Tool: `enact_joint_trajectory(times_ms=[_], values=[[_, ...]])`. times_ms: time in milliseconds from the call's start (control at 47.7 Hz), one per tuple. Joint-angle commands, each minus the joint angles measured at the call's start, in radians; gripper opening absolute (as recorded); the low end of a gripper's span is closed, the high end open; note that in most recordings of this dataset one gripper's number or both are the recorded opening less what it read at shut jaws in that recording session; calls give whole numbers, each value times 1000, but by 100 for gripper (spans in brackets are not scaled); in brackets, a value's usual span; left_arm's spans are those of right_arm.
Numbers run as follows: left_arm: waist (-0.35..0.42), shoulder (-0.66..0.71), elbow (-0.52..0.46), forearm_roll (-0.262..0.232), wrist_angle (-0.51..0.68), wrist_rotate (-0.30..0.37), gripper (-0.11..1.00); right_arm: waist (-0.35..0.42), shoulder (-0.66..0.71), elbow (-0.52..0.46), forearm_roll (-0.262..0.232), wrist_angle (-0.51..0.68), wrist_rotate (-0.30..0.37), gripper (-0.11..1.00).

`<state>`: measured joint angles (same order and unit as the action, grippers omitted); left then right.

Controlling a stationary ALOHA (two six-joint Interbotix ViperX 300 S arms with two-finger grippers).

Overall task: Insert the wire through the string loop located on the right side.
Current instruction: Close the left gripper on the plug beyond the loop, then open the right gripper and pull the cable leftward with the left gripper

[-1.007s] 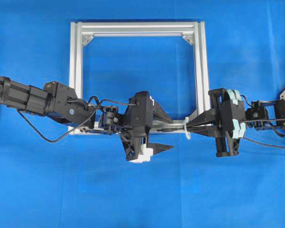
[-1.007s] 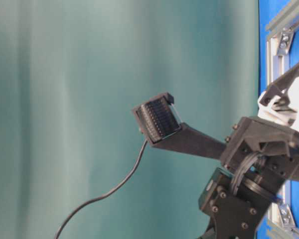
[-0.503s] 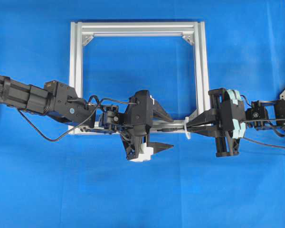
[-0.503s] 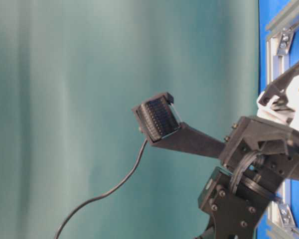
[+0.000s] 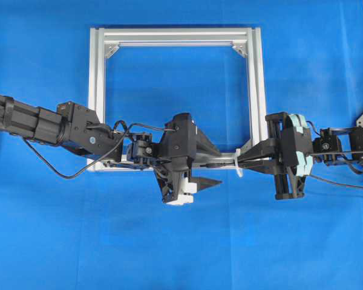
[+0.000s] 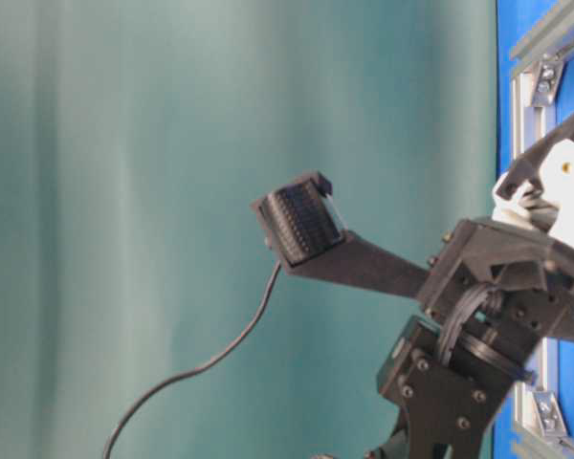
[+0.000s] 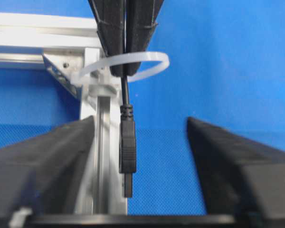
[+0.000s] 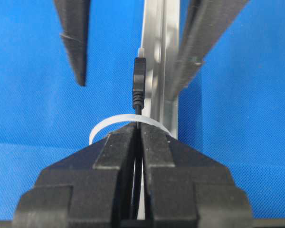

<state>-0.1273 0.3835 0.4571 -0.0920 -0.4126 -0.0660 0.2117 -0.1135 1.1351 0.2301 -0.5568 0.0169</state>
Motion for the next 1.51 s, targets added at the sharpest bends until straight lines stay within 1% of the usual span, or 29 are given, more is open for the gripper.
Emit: enact_joint_trajectory(times_ms=[0,105,168,881,965,1028,1091,1196,1238,1385,1468,1489], values=[[5,-15,-28,2,26,8,56,0,-8,-14,-2,-14,-2,-3],[9,-15,-37,2,58,14,22,0,-8,-14,-2,-14,-2,-3],[9,-15,-37,2,61,15,9,0,-8,-14,-2,-14,-2,-3],[14,-15,-41,2,60,15,8,0,-8,-14,-2,-14,0,-3],[14,-17,-38,3,60,15,8,0,-9,-11,-2,-14,5,0],[15,-15,-38,3,60,15,8,0,-12,-11,0,-9,8,7],[14,-17,-38,3,60,15,8,0,-17,-9,3,-8,11,20],[14,-17,-38,3,60,15,8,0,-29,0,5,-8,12,45],[15,-17,-37,3,60,15,8,0,-38,6,5,-8,12,52],[15,-18,-35,3,60,15,8,0,-78,35,6,-17,11,69],[15,-18,-35,2,60,15,8,0,-104,54,6,-26,12,87],[15,-20,-35,3,60,15,8,0,-110,57,6,-26,12,90]])
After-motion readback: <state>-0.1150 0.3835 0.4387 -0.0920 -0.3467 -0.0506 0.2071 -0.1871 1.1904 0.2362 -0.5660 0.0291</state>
